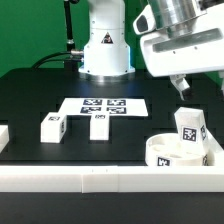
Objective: Assemble stool
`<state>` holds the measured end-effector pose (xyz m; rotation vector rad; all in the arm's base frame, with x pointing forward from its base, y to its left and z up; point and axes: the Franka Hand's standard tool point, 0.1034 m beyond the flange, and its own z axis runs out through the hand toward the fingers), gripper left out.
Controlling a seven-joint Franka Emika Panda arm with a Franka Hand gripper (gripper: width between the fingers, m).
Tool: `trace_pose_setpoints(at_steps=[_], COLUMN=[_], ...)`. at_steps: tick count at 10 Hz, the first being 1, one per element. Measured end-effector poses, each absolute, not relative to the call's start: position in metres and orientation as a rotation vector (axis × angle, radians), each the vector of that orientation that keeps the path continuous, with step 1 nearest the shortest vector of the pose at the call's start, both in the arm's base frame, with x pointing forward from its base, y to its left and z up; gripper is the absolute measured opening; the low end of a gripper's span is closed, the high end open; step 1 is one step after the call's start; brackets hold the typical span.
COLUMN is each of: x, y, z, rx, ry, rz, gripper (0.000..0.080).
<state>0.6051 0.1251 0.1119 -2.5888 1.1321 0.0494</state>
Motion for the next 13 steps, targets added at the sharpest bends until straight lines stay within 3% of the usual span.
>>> trace_pose_setpoints(at_steps=[6,8,13], x=[0.609,0.607,0.609], y=[0.126,0.122,0.121], z=[0.112,0.107,0.103], rx=[-2.879,-2.977,-2.891], ry=[0.252,-0.284,-1.106], rz=[-0.045,-0.081,-0.126], gripper=[0.0649,0.0649,0.0649])
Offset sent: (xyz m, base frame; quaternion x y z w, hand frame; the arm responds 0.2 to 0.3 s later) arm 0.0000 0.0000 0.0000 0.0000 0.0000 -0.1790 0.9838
